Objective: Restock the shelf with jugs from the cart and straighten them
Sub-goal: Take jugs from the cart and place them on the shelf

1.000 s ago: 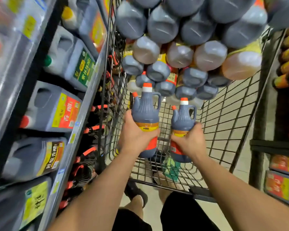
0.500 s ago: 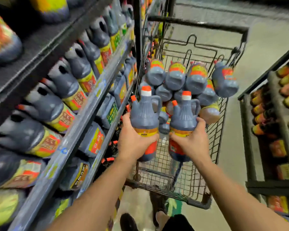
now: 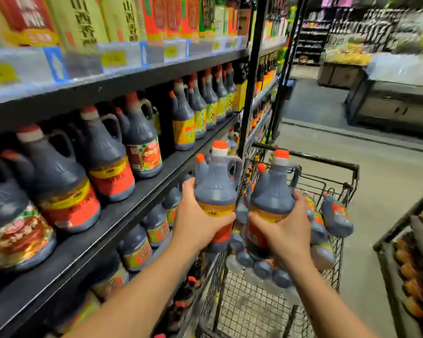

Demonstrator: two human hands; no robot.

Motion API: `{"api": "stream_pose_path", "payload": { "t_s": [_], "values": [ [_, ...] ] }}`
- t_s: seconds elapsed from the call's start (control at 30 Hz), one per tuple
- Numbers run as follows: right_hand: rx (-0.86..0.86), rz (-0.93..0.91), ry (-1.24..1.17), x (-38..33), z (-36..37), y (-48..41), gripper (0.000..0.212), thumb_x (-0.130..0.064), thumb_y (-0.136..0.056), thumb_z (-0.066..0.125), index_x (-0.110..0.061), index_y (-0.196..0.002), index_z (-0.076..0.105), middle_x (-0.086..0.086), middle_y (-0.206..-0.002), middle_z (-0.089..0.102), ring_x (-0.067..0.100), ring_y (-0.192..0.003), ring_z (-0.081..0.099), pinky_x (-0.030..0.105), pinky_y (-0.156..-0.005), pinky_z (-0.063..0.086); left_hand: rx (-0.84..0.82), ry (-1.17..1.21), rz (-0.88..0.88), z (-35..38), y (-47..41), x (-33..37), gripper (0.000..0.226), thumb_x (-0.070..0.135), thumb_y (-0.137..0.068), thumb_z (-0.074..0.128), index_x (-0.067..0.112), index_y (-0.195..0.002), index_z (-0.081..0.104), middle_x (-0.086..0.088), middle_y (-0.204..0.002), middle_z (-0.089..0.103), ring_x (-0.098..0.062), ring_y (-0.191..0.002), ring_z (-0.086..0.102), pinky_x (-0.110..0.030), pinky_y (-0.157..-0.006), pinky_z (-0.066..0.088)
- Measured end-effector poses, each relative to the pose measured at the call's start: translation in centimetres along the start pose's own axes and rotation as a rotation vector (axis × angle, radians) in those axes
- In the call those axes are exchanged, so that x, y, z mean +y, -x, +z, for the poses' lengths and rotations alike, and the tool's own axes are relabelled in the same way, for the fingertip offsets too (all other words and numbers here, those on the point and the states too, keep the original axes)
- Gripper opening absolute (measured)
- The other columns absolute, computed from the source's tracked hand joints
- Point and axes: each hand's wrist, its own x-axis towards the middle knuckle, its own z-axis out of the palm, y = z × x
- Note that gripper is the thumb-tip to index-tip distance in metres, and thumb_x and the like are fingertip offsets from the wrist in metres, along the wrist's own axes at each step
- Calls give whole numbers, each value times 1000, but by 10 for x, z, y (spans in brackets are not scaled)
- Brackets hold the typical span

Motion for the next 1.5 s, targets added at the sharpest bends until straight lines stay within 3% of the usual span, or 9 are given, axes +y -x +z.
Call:
{"api": "stream_pose_path", "payload": {
  "t_s": [0.07,0.17,0.27,0.37,0.6,0.77,0.9,1.07,1.5],
  "values": [
    [3,-52,-46,-26,2,0,74,-51,-48,81,-48,-106,35,-28,-95,57,-24,-87,53,-1,-67,39,41,12,33,-17,0,15,87,45,-41,86,42,-114,39,30,-97,59,20,-85,57,-3,-64,43],
    [-29,-104,-121,-54,8,-2,75,-43,-50,87,-51,-108,39,-27,-97,61,-19,-89,56,2,-69,42,87,27,81,-43,2,31,85,45,-43,86,44,-114,39,32,-98,61,20,-90,57,-3,-67,43],
    [-100,-145,-152,-77,21,-2,94,-48,-47,86,-28,-127,42,-14,-111,60,-2,-96,60,15,-79,45,154,9,136,-68,8,44,81,49,-44,85,45,-111,40,46,-105,54,19,-93,57,-2,-68,42],
    [-191,-172,-235,-95,36,0,94,-41,-49,90,-28,-127,40,-15,-113,60,-5,-99,60,24,-85,50,252,-3,157,-89,17,51,85,51,-43,85,42,-115,40,40,-107,56,18,-98,56,-1,-72,41],
    [-418,-268,-381,-127,67,12,86,-24,-56,92,-36,-120,35,-33,-100,49,-31,-85,49,-5,-66,36,472,-110,101,-131,45,52,89,29,-52,95,37,-122,41,29,-109,60,14,-97,59,-4,-70,45],
    [-624,-318,-462,-140,82,31,86,-19,-59,92,-38,-119,34,-29,-98,53,-28,-84,52,-3,-63,39,629,-163,34,-153,79,55,89,42,-49,90,40,-122,39,33,-112,58,15,-99,58,-4,-71,46],
    [-759,-354,-492,-151,97,56,89,-26,-58,92,-40,-122,32,-31,-101,49,-28,-86,49,-1,-63,40,768,-229,8,-173,115,53,86,29,-53,94,40,-118,39,46,-109,53,17,-95,58,-2,-68,44],
    [-911,-387,-558,-167,115,95,84,-25,-57,91,-42,-118,36,-32,-93,55,-23,-85,54,1,-61,42,950,-254,-71,-201,162,51,84,38,-48,90,44,-116,41,37,-109,59,9,-93,64,-16,-73,53],
    [-1130,-394,-621,-216,143,204,88,-36,-53,90,-50,-118,33,-39,-101,56,-18,-92,56,9,-63,47,1200,-316,-123,-303,242,26,91,23,-59,94,64,-113,33,42,-109,54,14,-96,59,-4,-68,47]
  ]
}}
